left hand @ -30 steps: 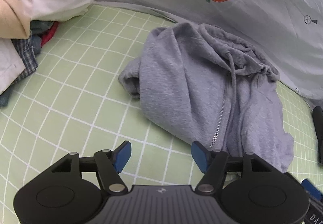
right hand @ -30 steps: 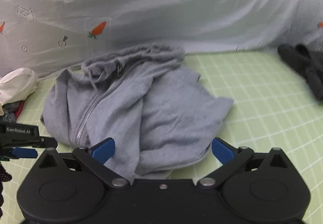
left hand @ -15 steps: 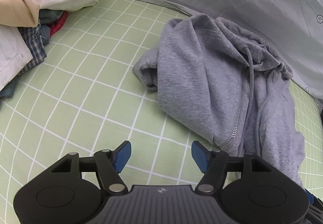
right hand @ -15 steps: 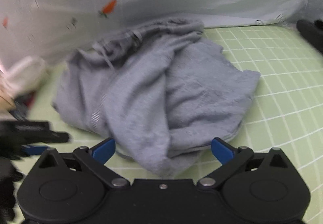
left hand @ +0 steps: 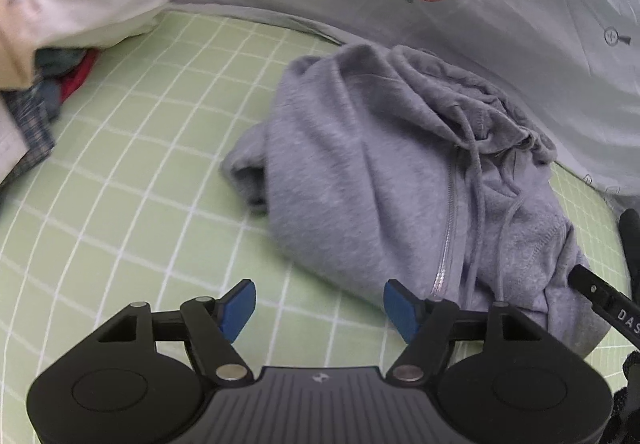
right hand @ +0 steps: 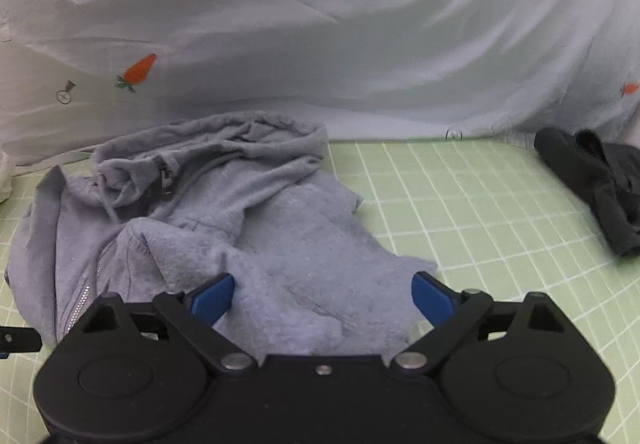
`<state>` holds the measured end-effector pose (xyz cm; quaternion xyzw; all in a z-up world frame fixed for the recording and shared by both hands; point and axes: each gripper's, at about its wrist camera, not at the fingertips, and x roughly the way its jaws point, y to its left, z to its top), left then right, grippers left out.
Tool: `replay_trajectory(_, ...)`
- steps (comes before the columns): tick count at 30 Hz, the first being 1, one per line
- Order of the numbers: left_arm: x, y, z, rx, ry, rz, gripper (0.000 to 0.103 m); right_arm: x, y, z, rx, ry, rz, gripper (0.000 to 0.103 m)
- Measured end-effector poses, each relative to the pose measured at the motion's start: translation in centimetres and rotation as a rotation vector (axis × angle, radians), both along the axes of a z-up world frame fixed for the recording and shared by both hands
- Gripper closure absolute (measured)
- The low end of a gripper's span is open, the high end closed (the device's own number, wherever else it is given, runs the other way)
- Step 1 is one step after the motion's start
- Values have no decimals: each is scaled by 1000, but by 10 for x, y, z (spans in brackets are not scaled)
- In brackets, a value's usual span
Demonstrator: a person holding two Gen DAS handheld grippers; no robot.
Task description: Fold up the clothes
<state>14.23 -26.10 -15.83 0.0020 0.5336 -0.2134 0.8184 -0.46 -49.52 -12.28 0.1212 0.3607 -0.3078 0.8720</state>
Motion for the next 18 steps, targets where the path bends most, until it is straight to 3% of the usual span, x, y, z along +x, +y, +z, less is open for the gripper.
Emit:
replay_trajectory(2,5,-6,-6,12,-4,3,32,-2,-1,-2,47,-4,21,14)
replay_trajectory(10,18,-22,-18,-29,-23,-55,36,-18,18,-22,209,1,161,14)
replay_trajectory(14,17,-30,-21,28,-59,-76,72,-17,30,-32,188,59,236,17)
replay_trajectory(17,16,-22,-16,-11,-30,-61,82,-21,26,-32,217,26,231,37)
replay_trajectory(18,16,-19,-14,-28,-19,-54,83,-22,24,-29,226,13,225,52)
